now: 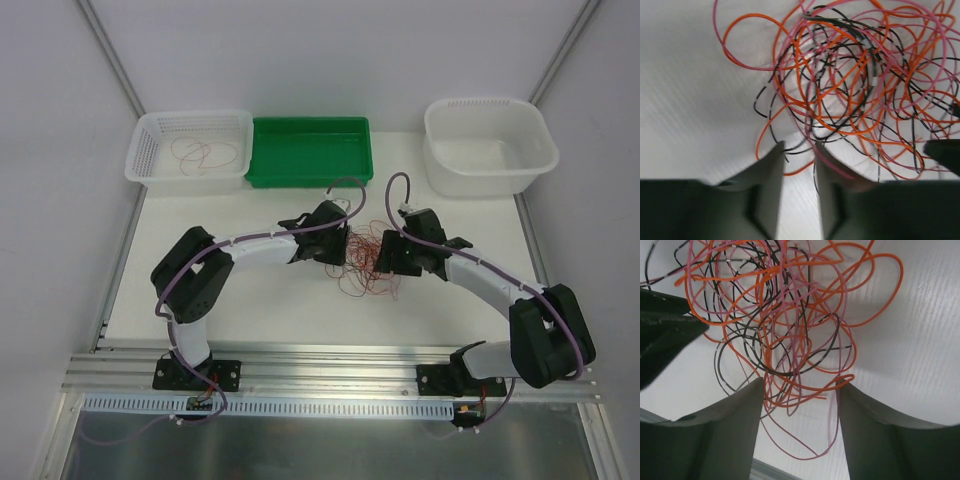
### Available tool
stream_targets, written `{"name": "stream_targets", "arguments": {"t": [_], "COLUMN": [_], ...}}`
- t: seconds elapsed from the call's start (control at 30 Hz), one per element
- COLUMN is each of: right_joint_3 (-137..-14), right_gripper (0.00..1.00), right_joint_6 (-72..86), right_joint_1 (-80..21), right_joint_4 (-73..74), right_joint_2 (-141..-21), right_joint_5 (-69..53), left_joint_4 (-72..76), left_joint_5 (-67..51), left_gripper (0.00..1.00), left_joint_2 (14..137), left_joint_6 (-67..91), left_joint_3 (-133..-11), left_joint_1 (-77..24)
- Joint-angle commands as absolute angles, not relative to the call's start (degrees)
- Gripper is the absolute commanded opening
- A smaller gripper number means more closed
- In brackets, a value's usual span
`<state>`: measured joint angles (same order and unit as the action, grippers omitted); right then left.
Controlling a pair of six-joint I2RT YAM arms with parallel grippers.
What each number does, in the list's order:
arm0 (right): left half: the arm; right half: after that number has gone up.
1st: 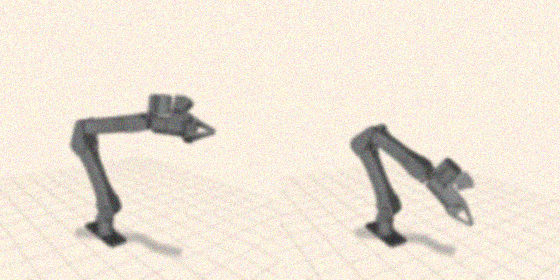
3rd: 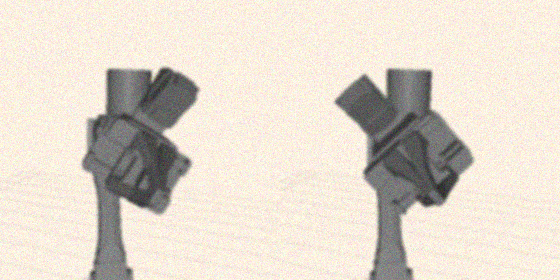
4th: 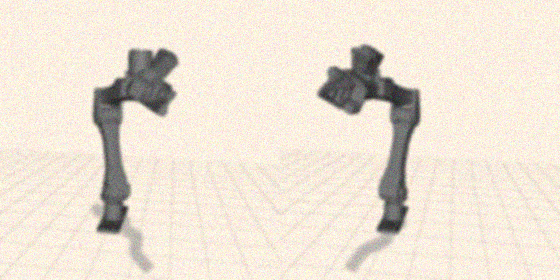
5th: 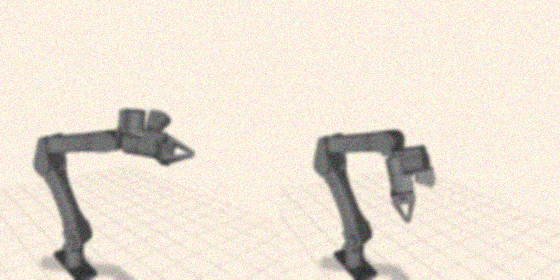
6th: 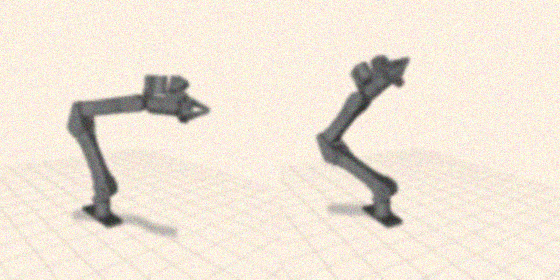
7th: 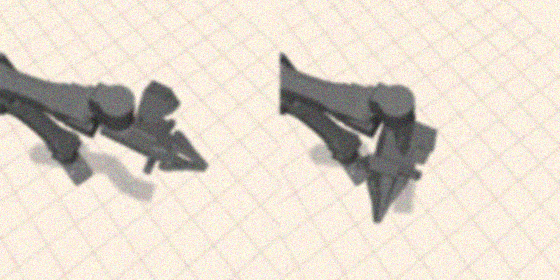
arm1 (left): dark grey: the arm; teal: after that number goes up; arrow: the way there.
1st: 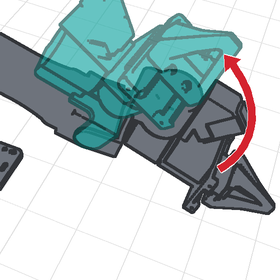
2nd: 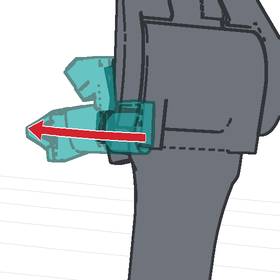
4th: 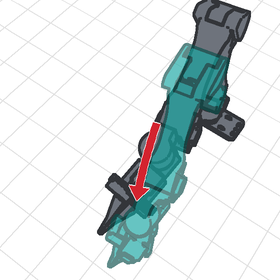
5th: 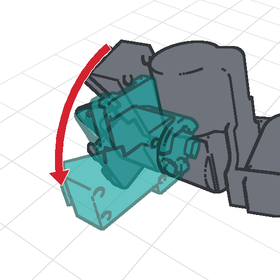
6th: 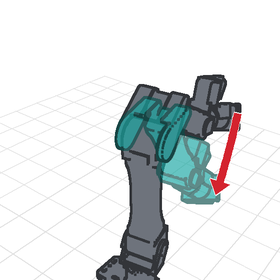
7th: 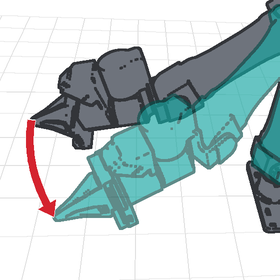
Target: Untangle the cables
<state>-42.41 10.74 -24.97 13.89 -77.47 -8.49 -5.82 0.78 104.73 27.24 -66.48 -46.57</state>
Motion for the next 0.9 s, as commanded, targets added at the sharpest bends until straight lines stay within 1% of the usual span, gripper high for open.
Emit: {"name": "stream_targets", "arguments": {"t": [0.0,0.03,0.07,0.1,0.17,0.2,0.33,0.4,0.5,0.67,0.7,0.87], "right_joint_3": [-41.84,-41.84,-41.75,-41.84,-41.84,-42.01,-44.81,-46.57,-50.18,-54.31,-54.75,-56.51], "right_gripper": [0.56,0.44,0.37,0.23,0.1,0.01,0.01,0.01,0.01,0.01,0.01,0.01], "right_joint_6": [11.78,10.91,10.46,10.02,8.79,8.35,7.03,6.07,4.84,4.92,4.83,4.66], "right_joint_1": [-25.23,-25.22,-25.14,-24.96,-24.61,-24.0,-22.15,-21.19,-19.96,-19.42,-19.34,-18.55], "right_joint_4": [10.54,10.98,12.55,13.44,16.6,17.74,26.25,29.25,34.0,38.41,38.5,40.69], "right_joint_2": [-76.91,-76.38,-75.77,-74.02,-71.56,-70.24,-60.85,-57.94,-53.36,-47.3,-44.76,-41.14], "right_joint_5": [-8.62,-8.18,-6.87,-6.16,-4.22,-3.78,-0.44,3.5,6.24,8.52,8.87,12.83], "left_joint_4": [-4.66,-4.66,-4.66,-4.66,-4.66,-4.75,-5.71,-7.11,-11.68,-19.14,-19.77,-25.82], "left_joint_5": [5.97,6.59,7.64,7.73,7.47,7.3,5.46,4.75,5.01,6.33,6.33,4.84], "left_gripper": [0.23,0.08,0.0,0.0,0.0,0.0,0.0,0.0,0.0,0.0,0.0,0.0], "left_joint_2": [104.24,103.19,102.4,101.44,97.66,96.34,86.61,83.51,77.1,71.29,69.1,64.08], "left_joint_6": [26.72,25.76,25.49,25.4,25.4,25.4,24.79,24.26,21.89,18.02,17.76,14.86], "left_joint_3": [-67.15,-66.63,-65.23,-64.34,-61.62,-60.57,-56.26,-55.2,-56.07,-58.36,-58.36,-61.25], "left_joint_1": [-47.11,-46.94,-46.67,-45.45,-43.52,-42.64,-35.18,-32.44,-28.75,-24.0,-21.56,-13.28]}}
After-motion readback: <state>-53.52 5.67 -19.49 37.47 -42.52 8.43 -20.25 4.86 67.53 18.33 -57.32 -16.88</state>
